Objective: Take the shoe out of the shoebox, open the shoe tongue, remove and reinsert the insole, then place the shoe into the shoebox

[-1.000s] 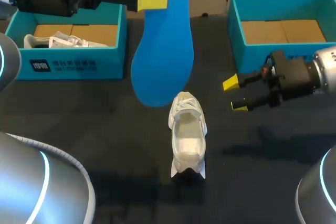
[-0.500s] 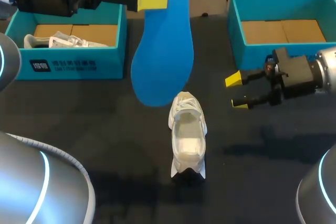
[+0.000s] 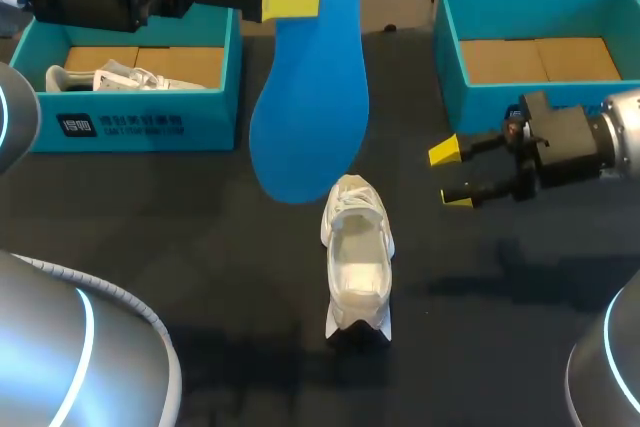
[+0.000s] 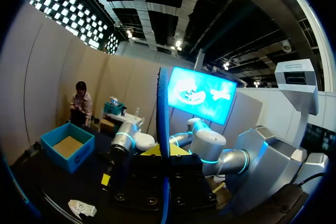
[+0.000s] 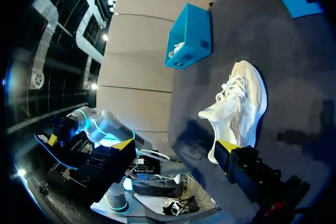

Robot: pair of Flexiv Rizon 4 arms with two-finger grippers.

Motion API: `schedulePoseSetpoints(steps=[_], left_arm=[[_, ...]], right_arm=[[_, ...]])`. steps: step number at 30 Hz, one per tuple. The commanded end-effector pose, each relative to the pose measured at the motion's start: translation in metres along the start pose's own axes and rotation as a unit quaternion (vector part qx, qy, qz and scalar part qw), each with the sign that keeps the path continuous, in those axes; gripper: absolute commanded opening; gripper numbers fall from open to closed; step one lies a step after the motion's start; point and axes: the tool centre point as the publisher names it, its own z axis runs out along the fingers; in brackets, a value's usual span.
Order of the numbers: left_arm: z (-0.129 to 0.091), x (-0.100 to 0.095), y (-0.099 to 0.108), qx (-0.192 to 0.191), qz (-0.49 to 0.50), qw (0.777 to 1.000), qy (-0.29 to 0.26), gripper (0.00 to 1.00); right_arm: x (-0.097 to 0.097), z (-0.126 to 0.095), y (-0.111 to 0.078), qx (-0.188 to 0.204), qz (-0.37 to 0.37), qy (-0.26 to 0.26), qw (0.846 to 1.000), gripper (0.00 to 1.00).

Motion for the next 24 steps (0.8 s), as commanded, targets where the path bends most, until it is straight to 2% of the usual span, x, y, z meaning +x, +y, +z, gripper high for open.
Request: schedulePoseSetpoints(steps=[1, 8, 13, 24], left_arm=[[0.001, -0.009, 0.001, 0.0, 0.009, 1.0, 0.009, 0.0], [-0.005, -0.021, -0.002, 0.014, 0.102, 0.994, 0.024, 0.0], [-0.01, -0.032, -0.002, 0.021, 0.201, 0.979, 0.019, 0.0], [-0.018, -0.058, 0.013, 0.029, 0.32, 0.947, 0.013, 0.0]], right_arm=[[0.0, 0.001, 0.0, 0.0, 0.0, 0.0, 1.0, 1.0], [0.0, 0.001, 0.0, 0.0, 0.0, 0.0, 1.0, 1.0], [0.0, 0.001, 0.0, 0.0, 0.0, 0.0, 1.0, 1.0], [0.0, 0.001, 0.0, 0.0, 0.0, 0.0, 1.0, 1.0]])
